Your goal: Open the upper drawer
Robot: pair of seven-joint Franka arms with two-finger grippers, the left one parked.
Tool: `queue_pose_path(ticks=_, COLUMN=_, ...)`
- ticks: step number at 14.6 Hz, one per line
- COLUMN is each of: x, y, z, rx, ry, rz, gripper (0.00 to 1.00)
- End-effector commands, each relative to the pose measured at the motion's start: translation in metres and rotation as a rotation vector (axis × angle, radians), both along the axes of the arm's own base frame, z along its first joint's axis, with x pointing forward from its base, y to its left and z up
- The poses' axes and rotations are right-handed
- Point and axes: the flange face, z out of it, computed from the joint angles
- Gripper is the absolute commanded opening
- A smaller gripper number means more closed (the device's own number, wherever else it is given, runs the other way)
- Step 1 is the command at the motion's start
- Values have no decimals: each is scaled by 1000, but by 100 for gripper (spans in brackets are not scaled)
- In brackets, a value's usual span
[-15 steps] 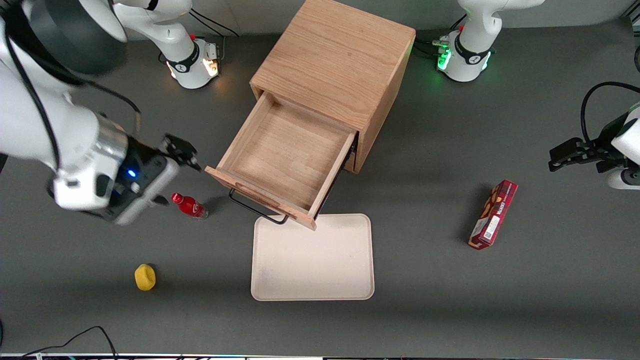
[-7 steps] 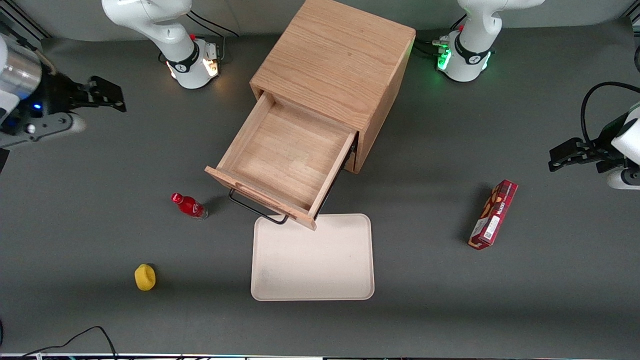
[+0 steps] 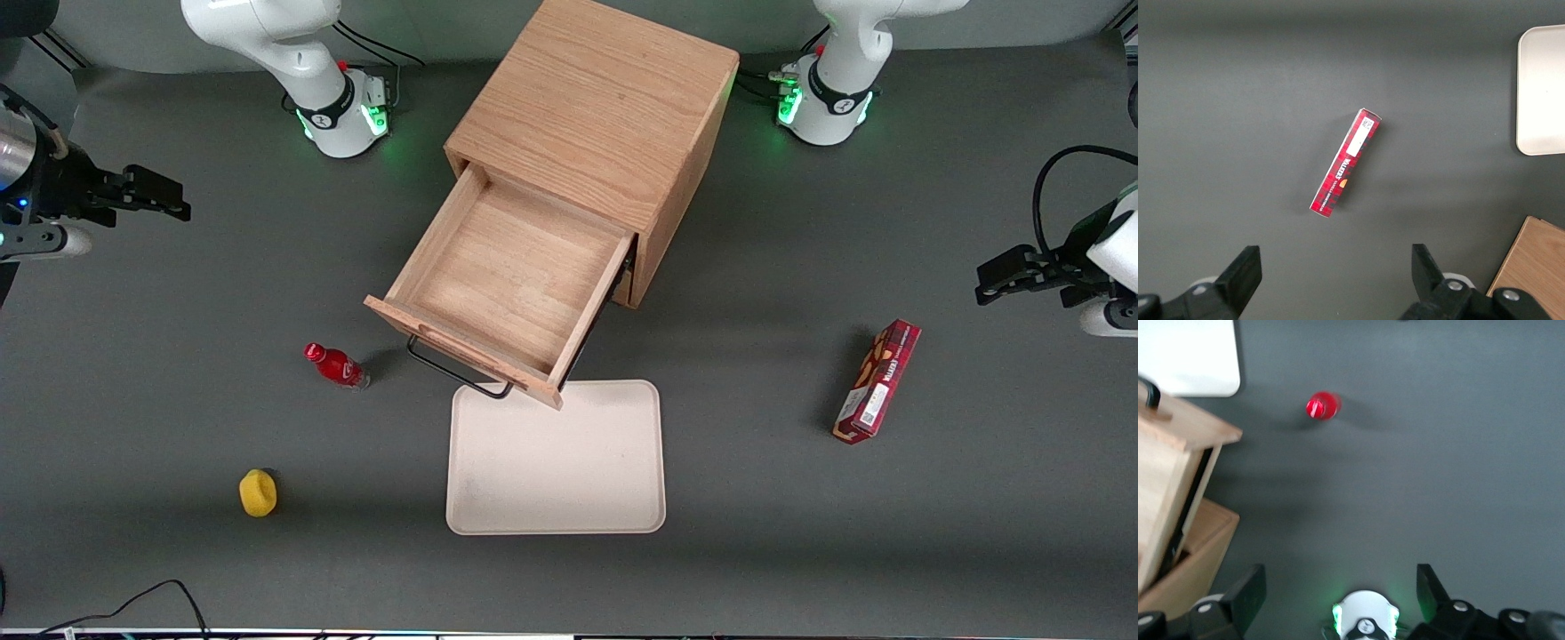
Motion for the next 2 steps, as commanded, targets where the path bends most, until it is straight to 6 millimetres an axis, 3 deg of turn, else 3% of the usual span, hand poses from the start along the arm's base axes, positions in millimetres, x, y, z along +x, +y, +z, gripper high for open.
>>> queue_pose_path(ticks=1, x=2, y=4, z=4, rx=-34, ry=-22, rz=-58, gripper=100)
queue_pose_path(ticks=2, x=1, y=4, z=5, rx=-33, ry=-21, rz=-57, gripper=100)
